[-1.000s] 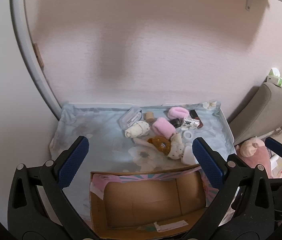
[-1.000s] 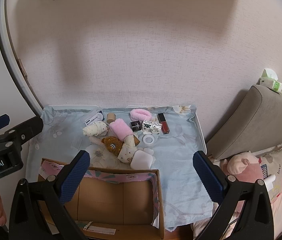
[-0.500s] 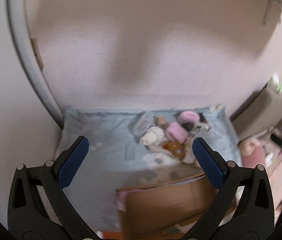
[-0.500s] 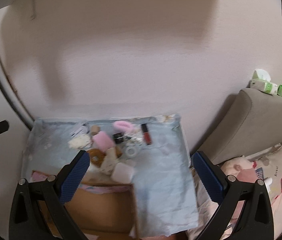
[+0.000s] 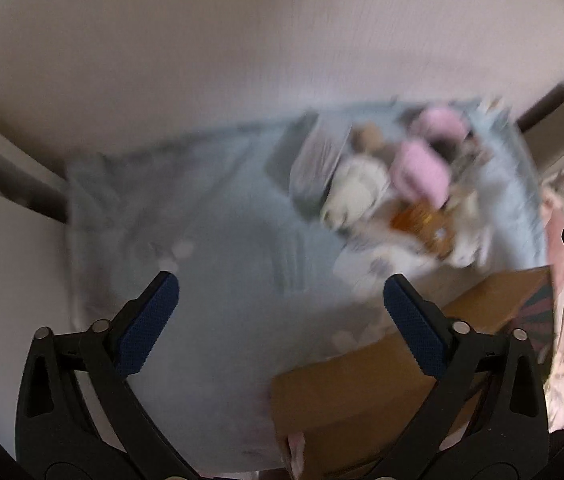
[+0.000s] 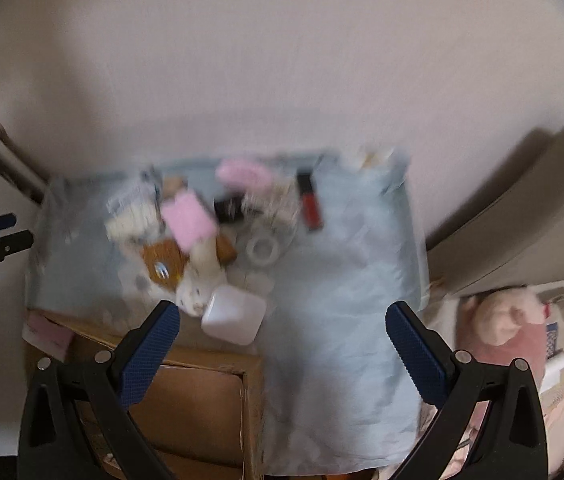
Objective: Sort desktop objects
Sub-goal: 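Move both tools over the cluttered tray toward the items, then grasp the clear plastic cup with the left tool while the right tool grasps the white square pad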
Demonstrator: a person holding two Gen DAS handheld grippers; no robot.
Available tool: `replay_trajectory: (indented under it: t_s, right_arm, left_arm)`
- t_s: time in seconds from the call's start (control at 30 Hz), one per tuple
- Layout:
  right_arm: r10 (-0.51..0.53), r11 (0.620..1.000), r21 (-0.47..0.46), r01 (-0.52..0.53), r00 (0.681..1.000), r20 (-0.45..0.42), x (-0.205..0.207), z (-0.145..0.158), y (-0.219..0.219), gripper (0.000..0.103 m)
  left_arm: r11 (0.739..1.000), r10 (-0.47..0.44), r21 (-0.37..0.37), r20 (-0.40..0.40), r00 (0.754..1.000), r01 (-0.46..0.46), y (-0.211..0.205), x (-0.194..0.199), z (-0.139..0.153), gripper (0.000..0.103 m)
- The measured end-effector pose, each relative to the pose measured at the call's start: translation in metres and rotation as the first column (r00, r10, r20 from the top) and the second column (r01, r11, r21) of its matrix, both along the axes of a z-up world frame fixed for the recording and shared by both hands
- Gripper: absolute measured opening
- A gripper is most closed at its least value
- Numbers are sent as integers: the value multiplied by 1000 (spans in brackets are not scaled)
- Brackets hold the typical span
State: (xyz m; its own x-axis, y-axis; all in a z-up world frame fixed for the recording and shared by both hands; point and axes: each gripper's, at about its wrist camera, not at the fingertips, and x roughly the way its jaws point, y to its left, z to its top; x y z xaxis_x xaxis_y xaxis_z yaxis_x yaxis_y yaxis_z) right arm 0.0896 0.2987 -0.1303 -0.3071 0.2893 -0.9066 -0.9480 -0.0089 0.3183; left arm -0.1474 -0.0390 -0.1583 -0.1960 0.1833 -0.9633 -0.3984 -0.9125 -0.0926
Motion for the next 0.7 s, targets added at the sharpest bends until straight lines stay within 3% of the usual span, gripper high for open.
replay_trajectory:
  t_s: [0.17, 0.33, 0.4, 0.7]
  right_arm:
    - [94, 974, -203, -104, 994, -58, -34, -66, 25, 103]
    - [154, 926, -332, -180, 983, -104, -65, -107, 36, 103]
    - [152, 917, -350, -191, 979, -134, -67, -115, 39, 103]
    - [180, 877, -413, -245, 965, -190, -65, -130, 38, 101]
  left_arm:
    - [998, -36, -53, 95, 995, 41, 13, -11, -47, 94]
    - [996, -55, -57, 146, 988, 64, 14, -16, -72, 92]
    - [996, -62, -53, 167, 984, 72, 13, -17, -81, 84]
    - [992, -113, -34, 208, 972, 123, 17, -7, -100, 71]
